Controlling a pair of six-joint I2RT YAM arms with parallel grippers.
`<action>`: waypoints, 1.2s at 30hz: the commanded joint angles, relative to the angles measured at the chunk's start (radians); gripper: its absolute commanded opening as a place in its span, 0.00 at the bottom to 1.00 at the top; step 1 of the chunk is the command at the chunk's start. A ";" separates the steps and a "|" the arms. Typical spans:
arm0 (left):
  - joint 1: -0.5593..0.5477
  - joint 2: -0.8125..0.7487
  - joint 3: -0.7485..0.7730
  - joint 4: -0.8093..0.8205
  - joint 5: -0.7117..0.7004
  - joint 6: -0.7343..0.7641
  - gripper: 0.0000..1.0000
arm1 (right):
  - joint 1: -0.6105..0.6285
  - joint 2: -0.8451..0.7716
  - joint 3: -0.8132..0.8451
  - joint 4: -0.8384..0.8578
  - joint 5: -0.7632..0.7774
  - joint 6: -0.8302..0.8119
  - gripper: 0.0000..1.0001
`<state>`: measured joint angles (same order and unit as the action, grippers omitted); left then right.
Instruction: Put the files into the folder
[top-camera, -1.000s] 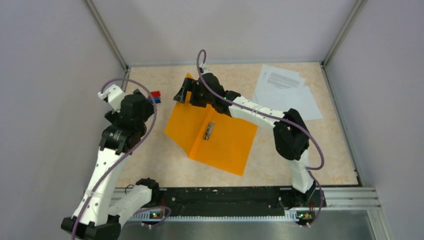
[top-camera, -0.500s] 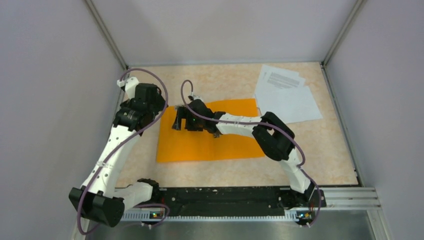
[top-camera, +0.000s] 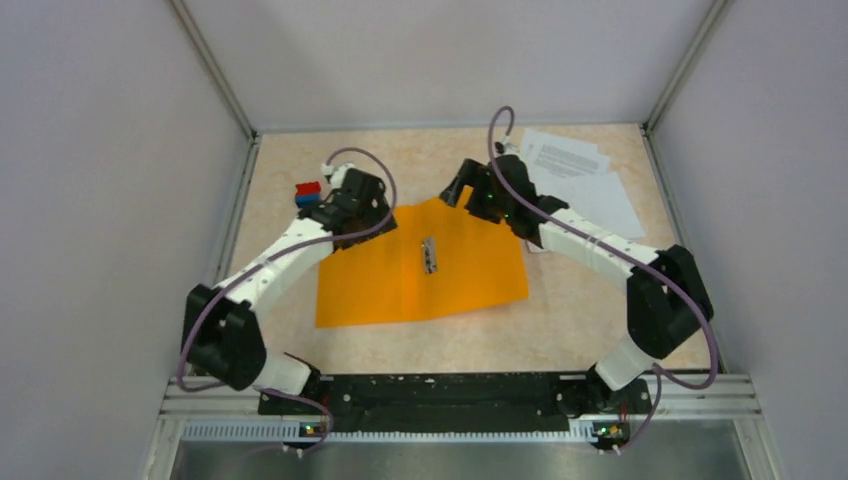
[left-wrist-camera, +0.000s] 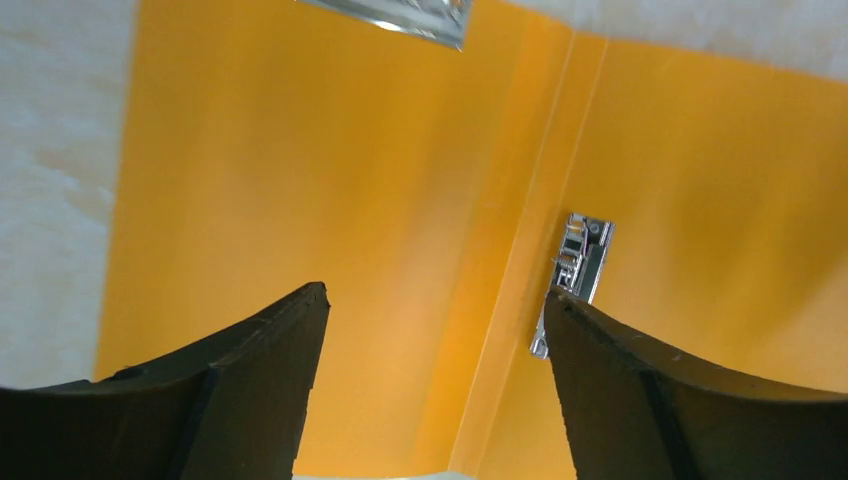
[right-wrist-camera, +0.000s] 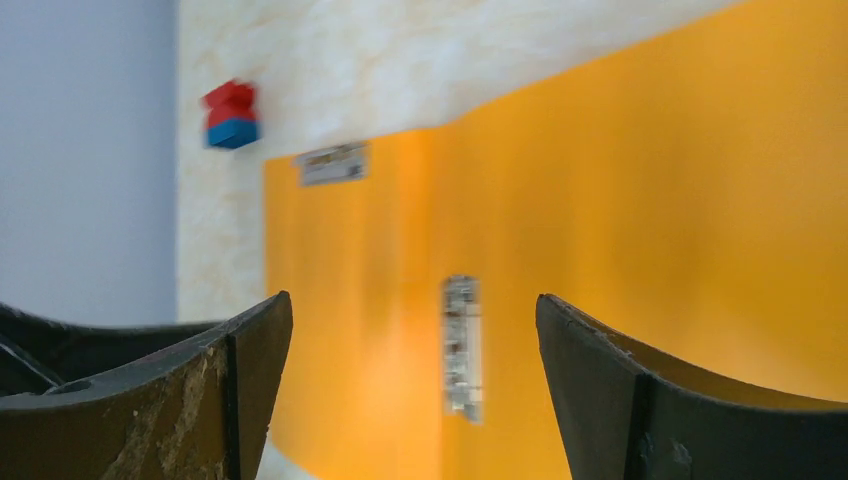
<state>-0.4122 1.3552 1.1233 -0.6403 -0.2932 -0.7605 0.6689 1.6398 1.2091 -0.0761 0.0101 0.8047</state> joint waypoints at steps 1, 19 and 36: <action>-0.121 0.183 0.047 0.091 0.041 -0.045 0.80 | -0.084 -0.078 -0.128 -0.095 0.049 -0.062 0.89; -0.223 0.403 0.011 0.260 0.125 -0.055 0.67 | -0.095 -0.086 -0.331 -0.135 0.171 -0.109 0.67; -0.282 0.470 0.026 0.230 0.045 -0.037 0.41 | -0.091 -0.029 -0.362 -0.092 0.149 -0.115 0.35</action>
<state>-0.6735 1.8191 1.1431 -0.3931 -0.2024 -0.8085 0.5674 1.5909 0.8490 -0.2047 0.1600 0.7055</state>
